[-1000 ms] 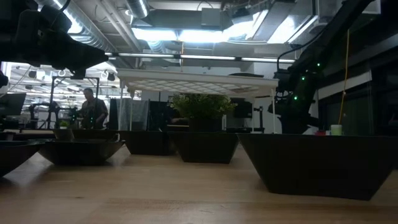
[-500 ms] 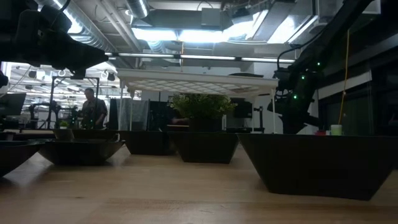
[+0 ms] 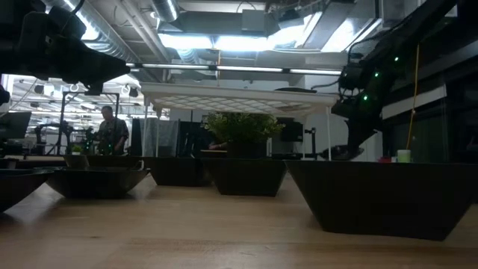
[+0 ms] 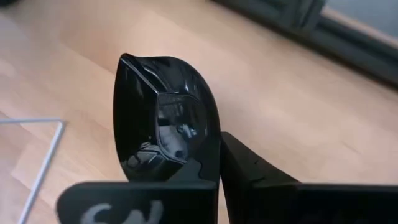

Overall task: Pick & Place Mini shaped plates
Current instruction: Stack the leaf shaped plate on top of the leaf-shaped plate on the shelf

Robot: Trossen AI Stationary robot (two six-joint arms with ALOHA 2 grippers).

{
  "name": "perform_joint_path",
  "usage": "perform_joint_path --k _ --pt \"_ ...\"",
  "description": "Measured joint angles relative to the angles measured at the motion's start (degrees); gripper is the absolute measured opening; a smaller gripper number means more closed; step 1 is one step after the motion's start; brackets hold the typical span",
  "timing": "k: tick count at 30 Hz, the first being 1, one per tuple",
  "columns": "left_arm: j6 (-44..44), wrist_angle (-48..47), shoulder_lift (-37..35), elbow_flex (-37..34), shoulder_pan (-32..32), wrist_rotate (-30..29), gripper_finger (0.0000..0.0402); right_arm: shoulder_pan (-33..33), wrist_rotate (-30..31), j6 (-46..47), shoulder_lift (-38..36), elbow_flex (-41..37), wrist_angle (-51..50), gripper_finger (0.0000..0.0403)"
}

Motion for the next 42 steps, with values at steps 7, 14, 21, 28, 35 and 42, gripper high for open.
perform_joint_path --k 7,14,21,28,35,42 --pt "0.0 0.0 0.0 0.0 0.0 0.0 0.01 -1.53 -0.02 0.37 -7.63 0.0 -0.58 0.0003" --pt "0.0 0.0 0.0 0.0 0.0 0.0 0.01 -1.86 -0.04 1.95 -14.28 0.97 -0.56 0.0003" --pt "0.0 0.0 0.0 0.0 0.0 -0.01 0.01 -1.68 -1.98 4.08 -19.69 3.47 -0.44 0.0003" --pt "0.0 0.0 0.0 0.0 0.02 0.0 0.01 0.33 -8.31 7.94 -23.64 5.23 -0.29 0.0003" --pt "0.0 0.0 0.0 0.0 0.01 0.0 0.01 6.97 -10.73 13.11 -24.52 5.25 -0.29 0.0003" --pt "0.0 0.0 0.0 0.0 0.02 0.0 0.01 16.01 -10.68 17.25 -24.52 5.25 2.38 0.0003"
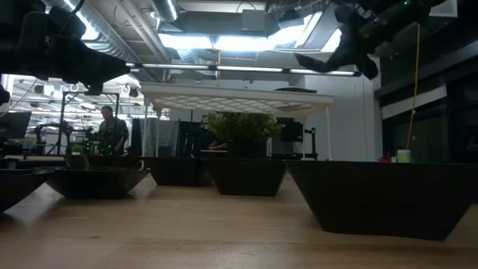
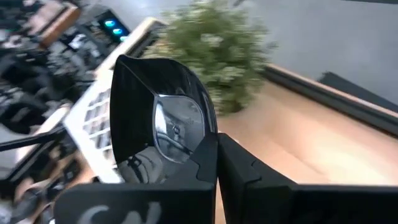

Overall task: Pick & Place Mini shaped plates
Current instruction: Stack the leaf shaped plate on top of the leaf-shaped plate on the shelf

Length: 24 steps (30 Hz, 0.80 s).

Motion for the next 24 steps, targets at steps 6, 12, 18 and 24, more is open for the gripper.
perform_joint_path --k 6,12,18,24 --pt "0.0 0.0 0.0 0.0 0.0 0.0 0.01 7.42 1.52 2.97 0.0 0.0 4.05 0.0003" --pt "0.0 0.0 0.0 0.0 -0.02 -0.01 0.01 13.28 4.58 4.16 0.02 0.0 5.02 0.0003" --pt "0.0 0.0 0.0 0.0 0.0 0.0 0.01 17.7 7.51 4.46 0.04 0.0 5.09 0.0003" --pt "0.0 0.0 -0.01 0.0 -0.02 -0.02 0.01 20.2 9.56 4.65 0.04 0.0 5.09 0.0003"
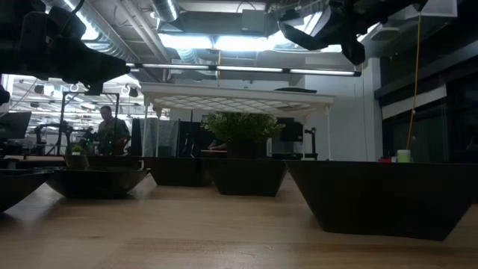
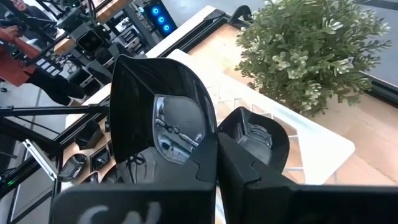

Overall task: Pick & Place Mini shaped plates
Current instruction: Stack the leaf shaped plate on top of the leaf-shaped plate on the shelf

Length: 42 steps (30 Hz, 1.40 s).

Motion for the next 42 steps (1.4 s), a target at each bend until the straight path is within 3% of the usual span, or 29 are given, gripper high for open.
perform_joint_path --k 25,42 --pt "0.0 0.0 0.0 0.01 0.02 0.0 0.01 8.64 2.06 5.15 1.67 0.02 6.19 0.0003" --pt "0.0 0.0 0.01 0.01 0.0 0.0 0.01 1.55 6.37 -1.89 8.93 0.0 -0.41 0.0003"
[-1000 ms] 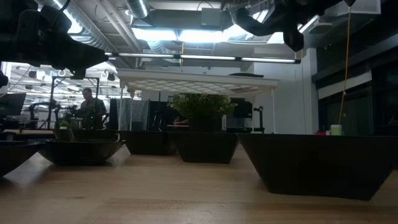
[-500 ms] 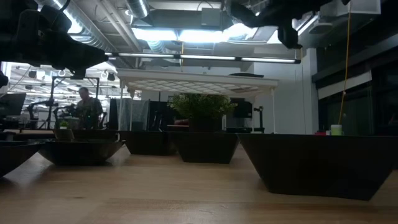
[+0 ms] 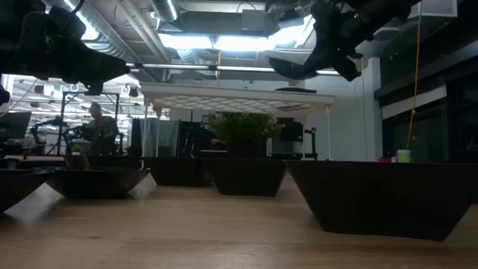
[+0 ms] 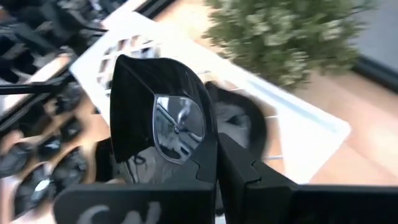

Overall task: Pick & Place Mini shaped plates
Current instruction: Stack the leaf shaped plate on top of the leaf-shaped plate on the shelf

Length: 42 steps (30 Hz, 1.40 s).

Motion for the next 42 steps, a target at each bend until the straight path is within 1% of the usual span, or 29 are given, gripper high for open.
perform_joint_path --k 5,14,20,25,34,36,42 --pt "0.0 0.0 0.0 0.01 0.0 0.01 0.01 -2.07 -0.32 -0.51 0.88 0.0 -0.65 0.0003" --pt "0.0 0.0 -0.01 0.01 0.01 0.01 0.01 -2.18 -0.33 -1.82 3.56 0.0 -0.9 0.0027" --pt "0.0 0.0 0.0 0.01 0.02 0.0 0.01 -2.18 -0.31 -3.72 3.68 0.0 -0.71 0.0034" --pt "0.0 0.0 0.0 0.01 0.0 0.0 0.01 -2.18 -0.31 -5.37 2.59 0.0 0.38 0.0035" --pt "0.0 0.0 -0.01 0.01 0.01 0.01 0.01 -2.1 -0.44 -11.18 -0.66 0.0 -0.22 0.0035" --pt "0.0 0.0 0.0 0.01 0.0 0.01 0.01 -1.49 -0.66 -12.65 -2.16 0.0 -0.92 0.0035" --pt "0.0 0.0 0.0 0.01 0.01 0.0 0.01 2.2 -0.94 -12.79 -6.6 0.0 -2.34 0.0036"
